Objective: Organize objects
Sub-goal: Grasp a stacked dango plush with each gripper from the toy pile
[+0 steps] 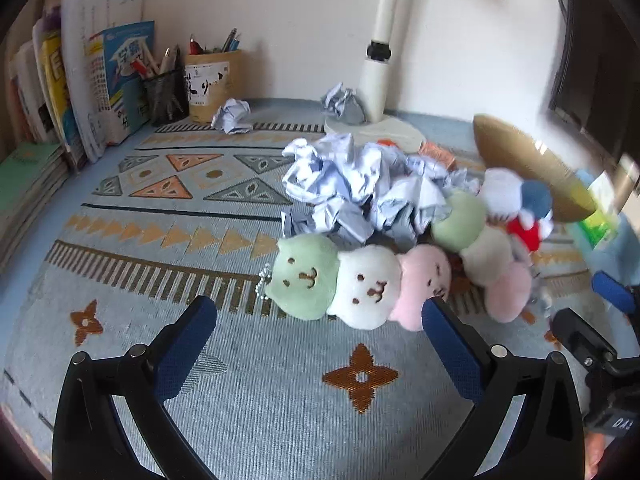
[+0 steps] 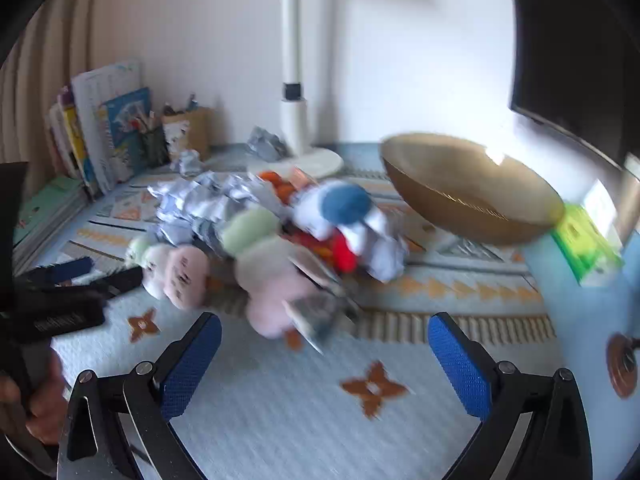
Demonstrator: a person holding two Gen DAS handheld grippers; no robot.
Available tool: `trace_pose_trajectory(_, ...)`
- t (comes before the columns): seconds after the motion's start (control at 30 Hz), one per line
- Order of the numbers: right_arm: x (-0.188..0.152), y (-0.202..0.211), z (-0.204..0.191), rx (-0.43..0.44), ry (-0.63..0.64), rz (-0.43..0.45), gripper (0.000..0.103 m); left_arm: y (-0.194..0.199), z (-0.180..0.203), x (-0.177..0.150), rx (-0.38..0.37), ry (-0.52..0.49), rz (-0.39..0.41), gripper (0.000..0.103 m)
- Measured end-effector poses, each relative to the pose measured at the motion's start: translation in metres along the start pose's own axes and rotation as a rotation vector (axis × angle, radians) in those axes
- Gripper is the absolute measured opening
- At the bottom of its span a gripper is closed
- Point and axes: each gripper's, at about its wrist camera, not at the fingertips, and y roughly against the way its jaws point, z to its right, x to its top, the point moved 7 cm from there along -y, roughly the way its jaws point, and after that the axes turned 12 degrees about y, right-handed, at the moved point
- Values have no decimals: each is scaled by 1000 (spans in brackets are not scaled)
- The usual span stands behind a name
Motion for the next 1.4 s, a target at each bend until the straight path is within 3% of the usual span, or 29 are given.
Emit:
trace_pose_trajectory(0.1,-3,-13,-5,-15,31,-40,103,0,0,-3,15,-20,11,102)
trace_pose_trajectory(0.3,-5,-10,-5,39,11,-19,103,-3,2,-5,-2,-32,-23,102)
trace_pose_trajectory(0.43,-4,-3,7,50,-58,14,99,-11,13,-3,46,-37,-28,102)
trace_pose_trajectory(0.53,-5,-3,21,67,-113,18,99,-19,41,-1,-4,-62,-45,102)
trace_pose_trajectory(0.67,-6,-3,22,97,-126,26,99,-32,48,-1,127,-131,-31,102)
trace_pose_trajectory(0.9,-3,-6,-2,153,-27,9,95,-12,-3,-13,167,-92,-84,103)
trace_pose_trajectory(0.97,-4,-8,-9,206,-15,-11,86,1,-30,-16,203,-66,-83,103)
trace_pose_trajectory(1.07,-1,-14,-24,329,-9,-61,83,18,-70,-15,250,-5,-81,102)
trace_pose_trajectory(1.13,3,-19,-33,370,18,-82,83,25,-83,-14,214,33,-91,102)
trace_pose_trajectory(1.2,8,-29,-37,360,58,-99,83,33,-90,-15,84,104,-109,102)
trace_pose_trajectory(1.27,12,-43,-30,284,88,-113,83,35,-92,-11,-50,213,-127,102)
trace_pose_trajectory(1.4,7,-64,-11,247,58,-149,83,8,-76,2,-112,298,-175,102)
